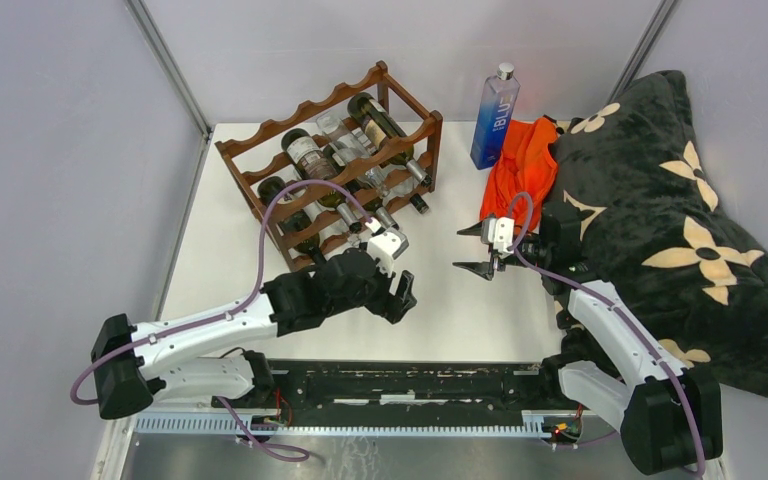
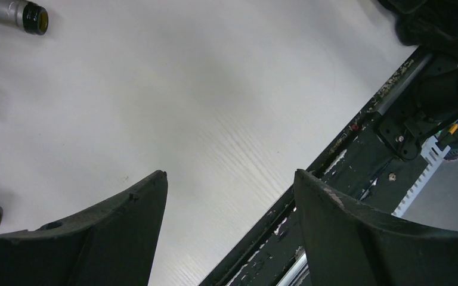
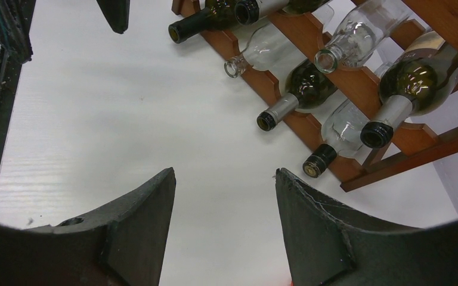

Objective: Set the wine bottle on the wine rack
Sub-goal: Adjust the wine bottle in the wine rack.

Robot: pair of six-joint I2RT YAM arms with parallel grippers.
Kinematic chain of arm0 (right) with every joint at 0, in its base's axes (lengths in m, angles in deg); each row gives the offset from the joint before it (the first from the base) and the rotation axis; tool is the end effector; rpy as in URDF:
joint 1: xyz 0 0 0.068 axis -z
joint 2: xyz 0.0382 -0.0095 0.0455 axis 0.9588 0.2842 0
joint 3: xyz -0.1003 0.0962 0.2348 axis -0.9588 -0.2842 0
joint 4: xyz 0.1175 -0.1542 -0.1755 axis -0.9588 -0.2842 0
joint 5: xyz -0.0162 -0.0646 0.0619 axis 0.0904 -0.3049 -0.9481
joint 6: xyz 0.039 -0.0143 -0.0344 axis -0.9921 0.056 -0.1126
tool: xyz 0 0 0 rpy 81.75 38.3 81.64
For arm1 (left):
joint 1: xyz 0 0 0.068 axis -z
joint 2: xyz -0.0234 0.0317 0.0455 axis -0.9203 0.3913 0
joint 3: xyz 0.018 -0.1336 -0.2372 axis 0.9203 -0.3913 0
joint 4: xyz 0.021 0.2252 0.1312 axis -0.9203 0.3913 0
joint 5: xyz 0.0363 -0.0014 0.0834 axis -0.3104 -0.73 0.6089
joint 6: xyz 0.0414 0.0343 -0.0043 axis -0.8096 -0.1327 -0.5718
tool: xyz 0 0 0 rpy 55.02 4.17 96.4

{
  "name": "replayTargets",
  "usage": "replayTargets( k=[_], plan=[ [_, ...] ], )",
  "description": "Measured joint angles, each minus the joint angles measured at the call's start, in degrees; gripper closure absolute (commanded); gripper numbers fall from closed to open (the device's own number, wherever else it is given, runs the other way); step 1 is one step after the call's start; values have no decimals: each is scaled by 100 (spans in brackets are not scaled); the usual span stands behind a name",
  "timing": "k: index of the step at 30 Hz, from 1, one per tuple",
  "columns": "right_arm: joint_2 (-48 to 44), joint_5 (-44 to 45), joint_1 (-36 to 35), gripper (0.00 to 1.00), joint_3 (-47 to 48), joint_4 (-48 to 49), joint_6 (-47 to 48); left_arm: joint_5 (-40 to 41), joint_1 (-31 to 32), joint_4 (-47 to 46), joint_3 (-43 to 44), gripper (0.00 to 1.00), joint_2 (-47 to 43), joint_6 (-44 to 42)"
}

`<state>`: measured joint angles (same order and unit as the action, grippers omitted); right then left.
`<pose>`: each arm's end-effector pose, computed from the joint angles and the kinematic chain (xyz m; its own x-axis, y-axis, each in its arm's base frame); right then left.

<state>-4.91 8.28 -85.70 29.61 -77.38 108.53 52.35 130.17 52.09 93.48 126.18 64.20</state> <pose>0.2001 0.0752 0.2576 0.2534 -0.2622 -0.9311 -0.9353 0.1793 -0.3051 0.1135 -0.2133 0.2827 -0.5255 0.2413 -0.8158 0.6822 0.6925 -0.2346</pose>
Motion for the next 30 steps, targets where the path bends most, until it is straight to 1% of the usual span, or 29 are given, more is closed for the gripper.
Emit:
replayTargets(
  k=[30],
  plan=[
    [74, -4, 33, 32, 0, -177, 173, 503, 114, 404, 208, 22, 428, -131]
  ],
)
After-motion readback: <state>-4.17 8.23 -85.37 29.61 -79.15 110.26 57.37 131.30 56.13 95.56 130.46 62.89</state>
